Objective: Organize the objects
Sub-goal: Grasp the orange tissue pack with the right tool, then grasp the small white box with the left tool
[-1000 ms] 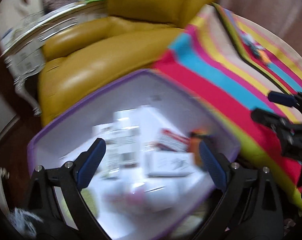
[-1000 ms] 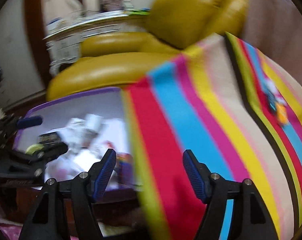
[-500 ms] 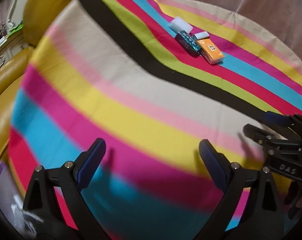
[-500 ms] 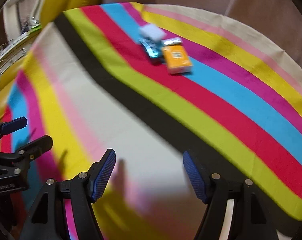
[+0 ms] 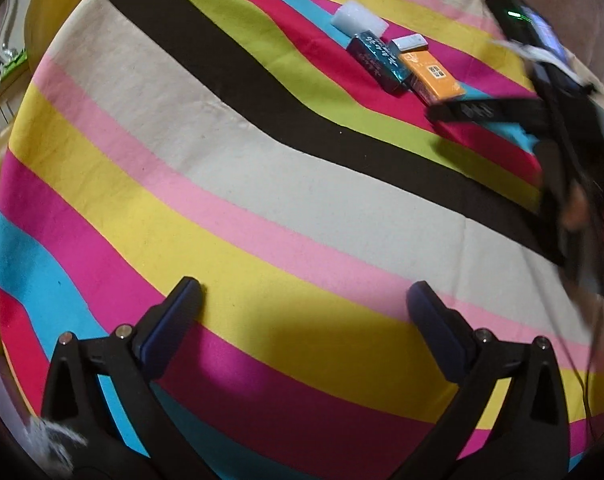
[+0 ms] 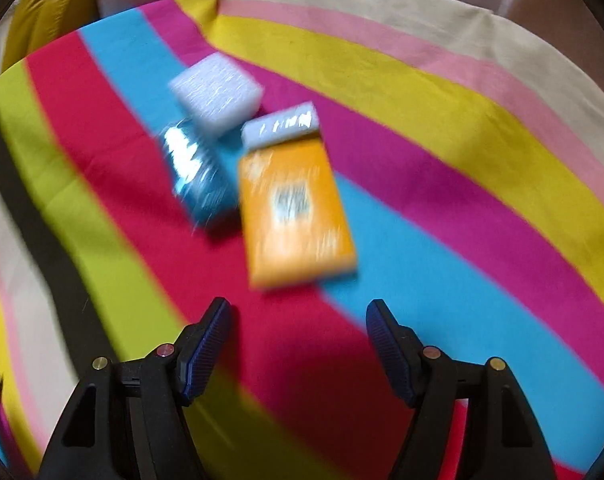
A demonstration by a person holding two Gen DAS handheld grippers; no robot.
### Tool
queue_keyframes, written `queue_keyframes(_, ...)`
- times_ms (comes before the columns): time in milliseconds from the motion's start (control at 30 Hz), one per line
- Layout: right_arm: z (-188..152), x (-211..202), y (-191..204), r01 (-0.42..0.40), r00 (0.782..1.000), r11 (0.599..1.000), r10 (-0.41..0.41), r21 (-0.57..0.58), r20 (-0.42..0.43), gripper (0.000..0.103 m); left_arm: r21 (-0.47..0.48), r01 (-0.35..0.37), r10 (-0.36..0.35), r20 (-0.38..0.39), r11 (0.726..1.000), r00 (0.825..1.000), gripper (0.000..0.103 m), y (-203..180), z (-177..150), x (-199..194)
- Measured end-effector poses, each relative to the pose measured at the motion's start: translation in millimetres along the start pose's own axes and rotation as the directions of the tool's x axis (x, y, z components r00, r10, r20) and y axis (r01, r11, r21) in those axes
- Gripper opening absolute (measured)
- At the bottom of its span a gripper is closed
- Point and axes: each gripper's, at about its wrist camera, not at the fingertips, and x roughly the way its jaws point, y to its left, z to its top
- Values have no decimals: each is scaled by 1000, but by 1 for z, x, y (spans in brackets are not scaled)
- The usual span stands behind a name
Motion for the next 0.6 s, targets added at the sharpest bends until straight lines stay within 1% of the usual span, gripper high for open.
queue_keyframes(67,17,14,-3,-9,1000,1000,9,0,5,71,1,3,-3,0,1000,1000,103,1,-1,0)
queue_keyframes(133,26,21,-6,-14,1000,1000,14,6,6,71,0,4,-4,0,1000,1000,103,1,0,1)
queue_keyframes(167,27,22,-6,-17,1000,1000,17,5,6,68,0,4,-4,0,1000,1000,103,2,0,1)
queue_keyframes(200,26,20,-6,-22,1000,1000,22,-4,10,59,-1,4,-4,1,1000,1000,103,3,-1,1)
queue_keyframes(233,23,17,-5,-41,999,999,42,-14,16,53,-1,5,-5,1,1000,1000,103,3,-1,0)
queue_keyframes(267,18,13,-5,-54,999,998,54,-21,8,53,-1,4,-4,1,1000,1000,103,3,-1,1)
queue_keyframes(400,-24,-26,-15,-81,997,997,80,-7,-7,52,-1,4,-4,1,1000,1000,103,4,-1,1)
queue_keyframes(433,-40,-39,-21,-84,996,996,84,7,-11,52,-1,4,-4,1,1000,1000,103,4,-1,0)
queue_keyframes(533,-86,-70,-36,-51,998,999,51,12,-36,52,-1,2,-2,0,1000,1000,103,4,0,1)
queue_keyframes(567,-101,-80,-41,-31,999,1000,31,4,-30,52,0,1,-1,-1,1000,1000,103,4,0,1)
queue_keyframes(600,-111,-87,-46,-27,999,1000,28,10,-23,52,1,-1,1,-2,1000,1000,103,4,1,1)
